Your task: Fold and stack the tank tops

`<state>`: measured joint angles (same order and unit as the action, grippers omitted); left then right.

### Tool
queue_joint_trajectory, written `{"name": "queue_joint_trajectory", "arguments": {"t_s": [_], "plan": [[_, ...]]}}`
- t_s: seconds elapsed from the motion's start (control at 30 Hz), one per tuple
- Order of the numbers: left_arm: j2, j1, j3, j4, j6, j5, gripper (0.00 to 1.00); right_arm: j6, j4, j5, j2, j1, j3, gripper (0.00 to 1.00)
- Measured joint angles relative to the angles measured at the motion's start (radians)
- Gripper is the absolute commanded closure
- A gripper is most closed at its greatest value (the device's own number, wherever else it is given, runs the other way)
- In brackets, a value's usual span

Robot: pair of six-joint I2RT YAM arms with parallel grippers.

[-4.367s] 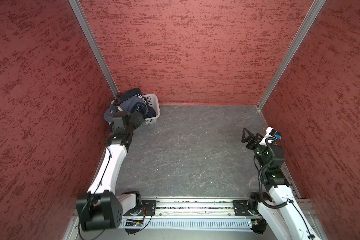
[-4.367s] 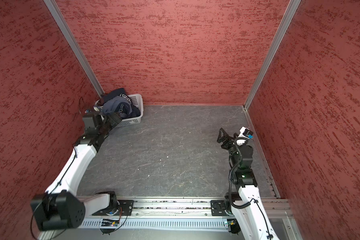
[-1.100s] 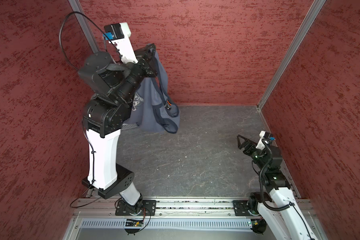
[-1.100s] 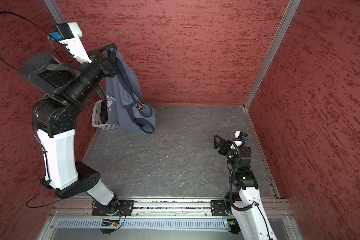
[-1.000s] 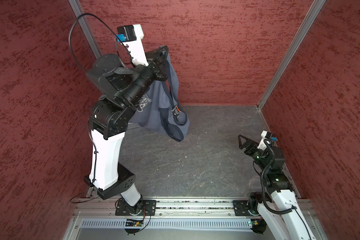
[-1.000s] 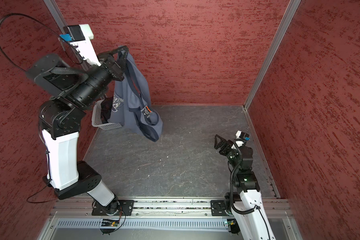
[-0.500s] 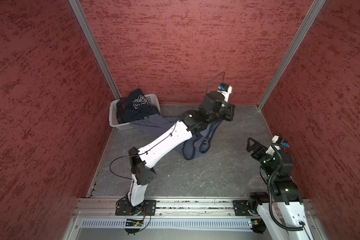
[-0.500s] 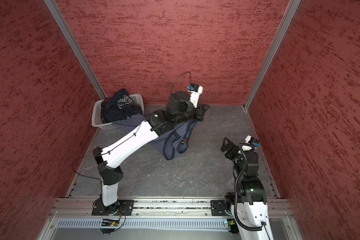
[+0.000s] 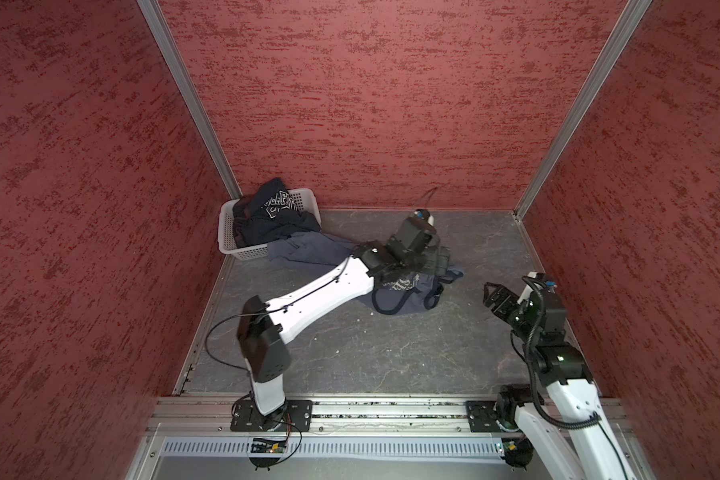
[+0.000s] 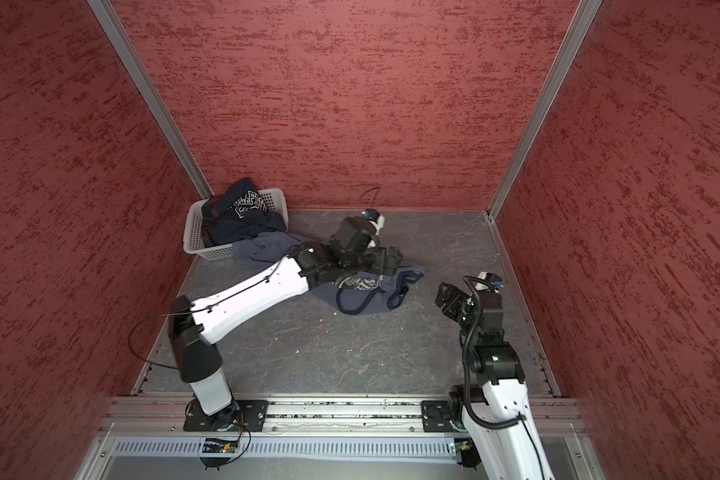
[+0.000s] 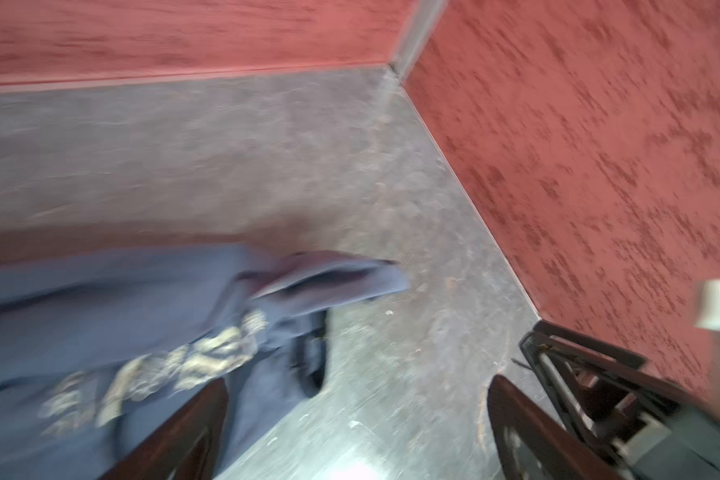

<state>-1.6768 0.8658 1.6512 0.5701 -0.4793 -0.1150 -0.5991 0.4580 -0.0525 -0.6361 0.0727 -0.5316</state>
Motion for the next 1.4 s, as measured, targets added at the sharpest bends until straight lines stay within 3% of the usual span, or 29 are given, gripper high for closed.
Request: {"name": "queue_joint_trajectory", "arguments": {"t_s": [0.1,0.27,0.37,0.47,0.63,0.87,0.97,1.1,1.23,1.4], "plan": [[0.143,-0.118,-0.177,-0.056,-0.029,0.003,0.02,-0.024,-0.033,-0.019,-0.119,0.115,0.035,0.11],[0.264,-0.235,-0.432,-0.08,-0.061,0.014,0.02,-0.058,-0.126,-0.021,-0.334,0.325,0.027,0.12],[0.333,-0.325,-0.581,-0.074,-0.085,0.037,0.02,-0.065,-0.171,-0.011,-0.494,0.396,-0.017,0.17],[0.428,-0.412,-0.709,-0.069,-0.101,0.051,0.02,-0.064,-0.215,0.0,-0.635,0.422,-0.071,0.26],[0.552,-0.462,-0.818,-0.071,-0.111,0.077,0.02,-0.031,-0.261,0.016,-0.813,0.431,-0.168,0.46],[0.594,-0.526,-0.904,-0.074,-0.115,0.117,0.02,-0.002,-0.278,0.033,-0.969,0.439,-0.254,0.8],[0.598,-0.544,-0.919,-0.073,-0.116,0.124,0.02,0.006,-0.267,0.046,-0.97,0.44,-0.254,1.0],[0.598,-0.565,-0.919,-0.074,-0.115,0.137,0.02,0.017,-0.2,0.111,-0.889,0.441,-0.255,1.0],[0.598,-0.582,-0.912,-0.066,-0.114,0.136,0.02,0.029,-0.1,0.23,-0.61,0.419,-0.255,1.0],[0.584,-0.587,-0.85,-0.024,-0.114,0.098,0.05,0.032,0.004,0.361,-0.202,0.279,-0.269,1.0]]}}
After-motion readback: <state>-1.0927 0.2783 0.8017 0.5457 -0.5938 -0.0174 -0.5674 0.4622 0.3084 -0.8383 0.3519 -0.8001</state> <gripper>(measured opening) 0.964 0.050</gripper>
